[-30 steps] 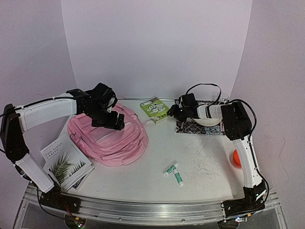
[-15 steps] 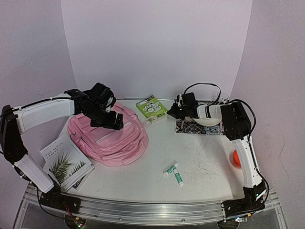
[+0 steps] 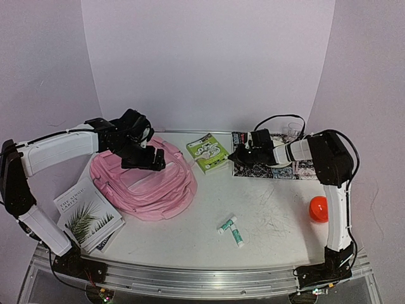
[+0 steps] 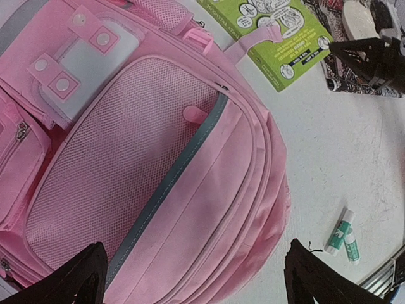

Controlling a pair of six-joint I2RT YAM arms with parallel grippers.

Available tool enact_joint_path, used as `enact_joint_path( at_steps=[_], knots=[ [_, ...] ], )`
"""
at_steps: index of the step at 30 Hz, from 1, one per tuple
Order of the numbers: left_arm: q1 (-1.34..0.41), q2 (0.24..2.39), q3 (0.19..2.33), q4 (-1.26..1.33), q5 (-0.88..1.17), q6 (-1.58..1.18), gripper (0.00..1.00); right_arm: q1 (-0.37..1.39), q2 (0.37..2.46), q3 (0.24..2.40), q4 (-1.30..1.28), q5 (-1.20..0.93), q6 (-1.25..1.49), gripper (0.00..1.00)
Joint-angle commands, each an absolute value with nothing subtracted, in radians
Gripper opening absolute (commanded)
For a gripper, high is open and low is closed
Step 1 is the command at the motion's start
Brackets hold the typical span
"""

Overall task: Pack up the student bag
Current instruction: Move the book to the center of the board.

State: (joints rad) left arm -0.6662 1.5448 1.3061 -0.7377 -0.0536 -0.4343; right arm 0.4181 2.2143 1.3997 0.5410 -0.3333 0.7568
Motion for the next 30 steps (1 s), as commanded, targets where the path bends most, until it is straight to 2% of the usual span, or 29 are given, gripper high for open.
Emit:
enact_joint_path(
  at_steps=[1, 15, 30],
  knots=[
    [-0.66, 1.545, 1.333, -0.685, -0.009, -0.513, 0.99, 0.445, 2.048, 1.283, 0.58, -0.338, 0.832, 0.0],
    [-0.661, 1.551, 1.221, -0.435, 0.203, -0.825, 0.95, 0.617, 1.705, 0.904, 0.587, -0.173, 1.051, 0.0],
    [-0.693, 1.553, 1.088, -0.216, 0.262, -1.008, 0.95, 0.669, 1.519, 0.845, 0.627, -0.195, 1.185, 0.0]
  ],
)
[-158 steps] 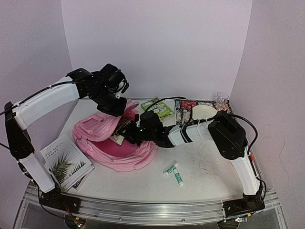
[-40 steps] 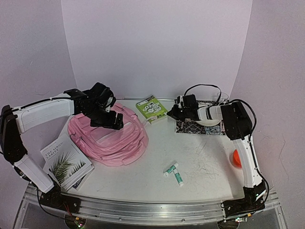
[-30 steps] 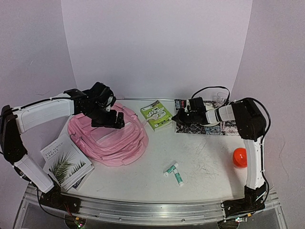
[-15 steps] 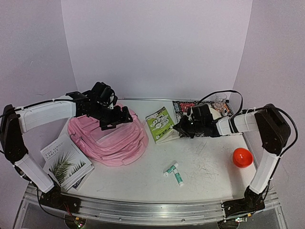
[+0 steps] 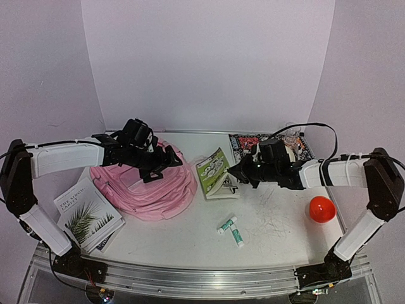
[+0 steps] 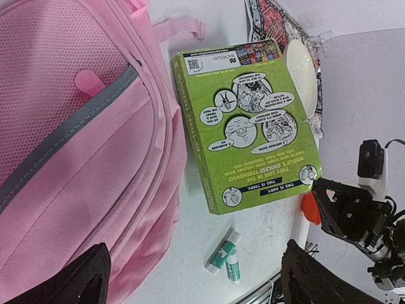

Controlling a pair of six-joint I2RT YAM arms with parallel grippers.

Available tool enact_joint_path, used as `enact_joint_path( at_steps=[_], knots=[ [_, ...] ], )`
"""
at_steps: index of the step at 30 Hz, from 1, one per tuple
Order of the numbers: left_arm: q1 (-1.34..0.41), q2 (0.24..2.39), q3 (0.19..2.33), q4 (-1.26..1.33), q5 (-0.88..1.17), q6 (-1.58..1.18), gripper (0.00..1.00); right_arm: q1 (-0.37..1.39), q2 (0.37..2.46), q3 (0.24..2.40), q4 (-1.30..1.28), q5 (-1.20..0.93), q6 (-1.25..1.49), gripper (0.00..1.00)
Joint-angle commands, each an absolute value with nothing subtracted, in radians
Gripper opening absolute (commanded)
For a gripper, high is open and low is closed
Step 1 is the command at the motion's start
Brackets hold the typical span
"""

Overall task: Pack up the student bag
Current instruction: Move the book to the center of the board, then pick up the book from the center of the board.

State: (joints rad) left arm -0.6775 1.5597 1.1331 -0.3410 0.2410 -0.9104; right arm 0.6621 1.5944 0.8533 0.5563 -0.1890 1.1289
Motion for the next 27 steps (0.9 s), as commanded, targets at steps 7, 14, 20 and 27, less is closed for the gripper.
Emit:
enact_joint_path(
  at_steps=[7, 14, 20, 27],
  knots=[
    [-0.732, 1.6, 1.015, -0.014, 0.309, -1.163, 0.95, 0.682, 1.506, 0.825, 0.652, -0.228, 1.227, 0.0],
    [-0.775, 1.655, 1.035, -0.004, 0.286, -1.136, 0.93, 0.683, 1.524, 0.827, 0.48, -0.151, 1.09, 0.01],
    [-0.813, 1.69, 1.057, -0.005, 0.265, -1.091, 0.89, 0.648, 1.603, 0.913, 0.315, -0.077, 0.839, 0.28],
    [-0.849, 1.828, 1.201, -0.068, 0.265, -0.995, 0.83, 0.575, 1.772, 1.005, 0.278, -0.159, 0.669, 0.45]
  ],
)
